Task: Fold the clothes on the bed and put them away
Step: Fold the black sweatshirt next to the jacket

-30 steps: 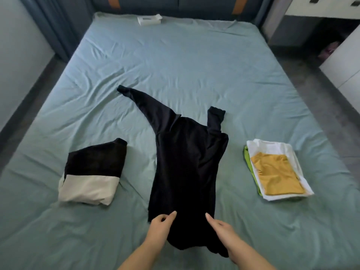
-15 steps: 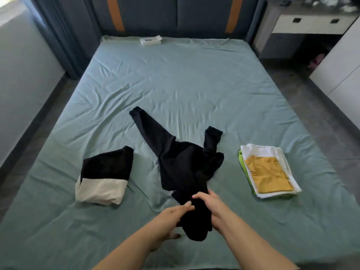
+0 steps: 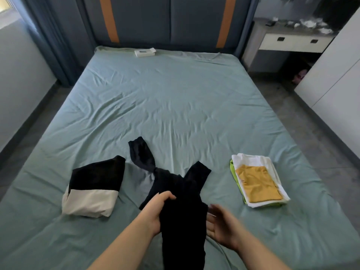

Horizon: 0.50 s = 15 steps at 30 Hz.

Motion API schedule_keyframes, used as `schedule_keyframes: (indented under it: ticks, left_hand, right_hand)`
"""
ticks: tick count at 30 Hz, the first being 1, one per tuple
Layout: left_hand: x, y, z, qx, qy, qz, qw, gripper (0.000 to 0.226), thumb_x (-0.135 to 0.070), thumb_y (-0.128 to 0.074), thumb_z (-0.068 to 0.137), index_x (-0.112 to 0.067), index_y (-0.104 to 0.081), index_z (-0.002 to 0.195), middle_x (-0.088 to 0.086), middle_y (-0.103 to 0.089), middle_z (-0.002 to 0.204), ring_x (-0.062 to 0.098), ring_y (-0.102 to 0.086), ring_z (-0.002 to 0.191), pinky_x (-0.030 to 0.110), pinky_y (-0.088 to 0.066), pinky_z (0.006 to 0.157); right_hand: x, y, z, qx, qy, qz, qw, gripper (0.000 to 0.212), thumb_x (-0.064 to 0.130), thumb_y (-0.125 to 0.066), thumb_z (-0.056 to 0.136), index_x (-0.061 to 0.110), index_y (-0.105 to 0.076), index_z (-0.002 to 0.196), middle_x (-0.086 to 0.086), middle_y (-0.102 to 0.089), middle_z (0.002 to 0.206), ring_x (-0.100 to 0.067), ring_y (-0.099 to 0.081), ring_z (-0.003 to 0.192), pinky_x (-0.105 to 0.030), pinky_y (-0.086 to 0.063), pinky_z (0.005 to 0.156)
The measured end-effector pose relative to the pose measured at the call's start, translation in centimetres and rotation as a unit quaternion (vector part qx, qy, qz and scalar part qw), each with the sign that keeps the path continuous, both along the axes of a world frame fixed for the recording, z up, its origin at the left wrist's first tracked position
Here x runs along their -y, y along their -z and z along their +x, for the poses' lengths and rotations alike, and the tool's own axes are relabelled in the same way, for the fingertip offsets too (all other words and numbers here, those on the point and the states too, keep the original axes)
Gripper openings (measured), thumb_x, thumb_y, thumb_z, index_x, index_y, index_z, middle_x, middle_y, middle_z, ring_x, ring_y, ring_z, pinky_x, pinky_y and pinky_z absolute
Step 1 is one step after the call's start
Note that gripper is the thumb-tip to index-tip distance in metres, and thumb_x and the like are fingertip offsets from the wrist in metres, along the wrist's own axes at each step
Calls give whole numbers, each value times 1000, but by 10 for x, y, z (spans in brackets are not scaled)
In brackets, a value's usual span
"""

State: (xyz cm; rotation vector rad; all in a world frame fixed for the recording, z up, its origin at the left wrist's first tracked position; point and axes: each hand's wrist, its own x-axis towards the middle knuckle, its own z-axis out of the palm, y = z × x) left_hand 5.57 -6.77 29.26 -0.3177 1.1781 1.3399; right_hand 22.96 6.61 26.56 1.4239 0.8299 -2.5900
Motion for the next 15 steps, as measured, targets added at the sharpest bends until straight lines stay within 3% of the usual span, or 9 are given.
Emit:
schedule_keyframes:
  ticks: [1,3,5,8,11,14,15]
  left_hand:
    - [4,-2,2,-17,22,11,1000,16,-2,-63,71,-8,-66,86,14,-67,75,30,-68,64,36,-55,58]
    - [7,-8,7,-63,85,37,994,21,7,-59,69,-9,-70,76,16,-69,75,30,-70,68,35,-56,61]
    - [9,-11,15,-128,178,31,975,32,12,-55,68,-9,-72,84,18,-70,84,31,-70,79,35,-56,68]
    - [21,-9,20,-176,239,-14,955,39,13,-50,70,-7,-67,98,11,-69,81,24,-68,79,31,-54,68]
    - [38,-3,8,-136,108,-33,984,40,6,-49,78,-16,-68,106,4,-67,91,18,-65,84,28,-49,64]
    - [44,-1,-10,-24,-59,-22,998,14,-26,-58,88,-19,-69,94,2,-61,108,21,-61,103,34,-45,89]
    - [42,-7,-13,-7,-72,-30,997,29,-40,-58,89,-17,-67,104,3,-60,117,24,-60,109,37,-44,94]
  right_hand:
    - [-1,5,-2,-1,34,-26,999,35,44,-54,88,13,-66,101,-10,-69,84,-26,-67,68,-31,-55,58]
    - [0,5,-17,-24,37,-73,996,66,62,-54,83,10,-65,122,-18,-68,110,-35,-68,95,-40,-57,76]
    - [3,0,-38,-21,34,-54,998,56,51,-65,82,6,-70,114,-19,-69,110,-33,-69,98,-39,-57,77]
    - [4,-3,-65,15,53,51,997,17,13,-63,84,10,-65,101,-12,-67,80,-25,-67,72,-35,-57,65]
    - [0,-13,-70,-14,18,39,999,10,4,-56,78,11,-61,82,-9,-63,67,-22,-64,61,-32,-55,58]
    - [-1,-24,-65,-79,-22,-29,996,28,-1,-61,57,8,-53,83,-10,-55,75,-25,-58,68,-33,-52,66]
    - [0,-26,-64,-107,-23,-41,993,34,-2,-61,53,10,-50,82,-9,-52,77,-25,-56,70,-34,-50,68]
